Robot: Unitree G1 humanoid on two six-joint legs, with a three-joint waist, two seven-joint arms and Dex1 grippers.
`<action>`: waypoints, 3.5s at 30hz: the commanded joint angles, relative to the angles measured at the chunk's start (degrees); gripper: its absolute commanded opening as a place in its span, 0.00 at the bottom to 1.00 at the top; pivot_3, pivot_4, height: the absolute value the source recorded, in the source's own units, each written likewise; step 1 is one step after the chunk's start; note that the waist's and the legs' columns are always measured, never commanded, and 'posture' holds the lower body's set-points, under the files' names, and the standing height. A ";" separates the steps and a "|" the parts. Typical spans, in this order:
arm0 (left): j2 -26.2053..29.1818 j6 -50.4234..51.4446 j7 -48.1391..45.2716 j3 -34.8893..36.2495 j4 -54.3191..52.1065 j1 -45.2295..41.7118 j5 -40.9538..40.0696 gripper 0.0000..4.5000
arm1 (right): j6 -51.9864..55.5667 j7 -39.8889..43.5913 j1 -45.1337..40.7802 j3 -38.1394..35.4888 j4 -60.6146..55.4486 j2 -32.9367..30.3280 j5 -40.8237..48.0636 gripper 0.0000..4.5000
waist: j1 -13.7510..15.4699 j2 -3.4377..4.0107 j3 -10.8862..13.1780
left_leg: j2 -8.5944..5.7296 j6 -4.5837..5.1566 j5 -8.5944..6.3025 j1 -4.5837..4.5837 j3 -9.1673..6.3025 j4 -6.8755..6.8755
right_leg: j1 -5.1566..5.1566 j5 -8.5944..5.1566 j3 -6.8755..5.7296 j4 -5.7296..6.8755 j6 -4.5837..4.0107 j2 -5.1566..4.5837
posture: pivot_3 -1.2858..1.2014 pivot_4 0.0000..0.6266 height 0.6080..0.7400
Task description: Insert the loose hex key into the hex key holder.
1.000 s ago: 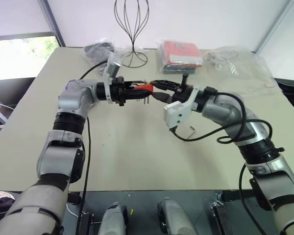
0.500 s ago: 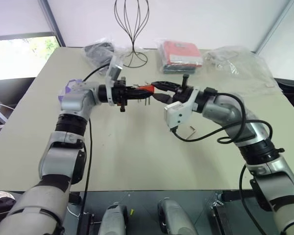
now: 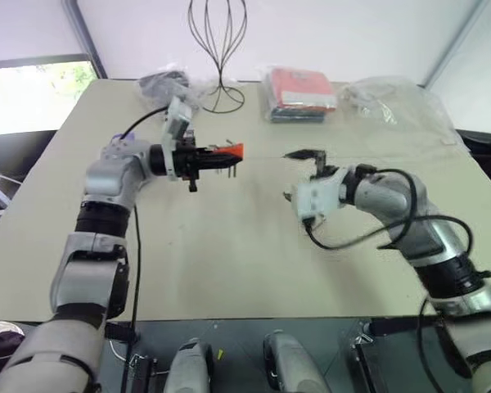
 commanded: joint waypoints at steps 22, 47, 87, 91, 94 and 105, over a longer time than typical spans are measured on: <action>-8.60 -1.73 10.43 -1.90 -15.59 12.33 -2.73 0.00 | 73.47 -26.59 -3.10 -23.99 -7.88 26.72 -2.02 0.99 | 2.04 0.02 -0.03 | -0.09 -0.01 0.01 -0.47 -0.15 0.03 | -0.39 -0.16 -0.19 0.01 -0.30 0.01 | 0.52 0.24 1.00; -8.86 -3.00 14.55 -3.22 -18.24 16.05 -2.23 0.00 | 73.47 9.65 -0.23 -23.28 -2.12 47.76 -59.13 0.24 | 2.12 0.03 -0.06 | -0.11 -0.03 0.01 -0.62 -0.15 0.05 | -0.49 -0.19 -0.25 -0.05 -0.34 -0.02 | 0.52 0.24 1.00; -9.49 -6.21 15.35 -4.23 -13.36 14.16 -0.78 0.00 | 21.88 17.36 2.87 -7.83 -4.92 -0.48 1.58 0.67 | 0.25 -0.02 0.04 | -0.12 -0.02 0.01 -0.53 -0.29 -0.08 | -0.40 -0.24 -0.28 -0.13 -0.35 0.02 | 0.52 0.24 1.00; -9.27 -6.08 15.47 -4.32 -13.50 13.88 -0.83 0.00 | 21.92 16.78 2.05 -4.03 -3.09 -0.44 5.48 0.67 | 0.85 -0.02 0.04 | -0.13 -0.02 0.01 -0.58 -0.21 -0.05 | -0.41 -0.24 -0.25 -0.20 -0.35 -0.04 | 0.52 0.24 1.00; -8.92 -6.04 15.39 -4.22 -13.37 13.71 -0.80 0.00 | 19.32 17.96 1.28 0.26 -0.74 -2.07 7.14 0.67 | 0.97 -0.02 0.04 | -0.13 -0.02 0.01 -0.58 -0.22 -0.03 | -0.40 -0.24 -0.26 -0.19 -0.36 -0.04 | 0.52 0.24 1.00; -8.34 -5.25 16.71 -4.00 -15.94 15.35 -1.27 0.00 | 14.83 19.00 -11.04 8.77 22.25 -3.63 8.18 0.67 | 0.99 -0.02 0.04 | -0.12 -0.02 0.01 -0.58 -0.20 -0.02 | -0.41 -0.24 -0.25 -0.18 -0.36 -0.03 | 0.52 0.24 1.00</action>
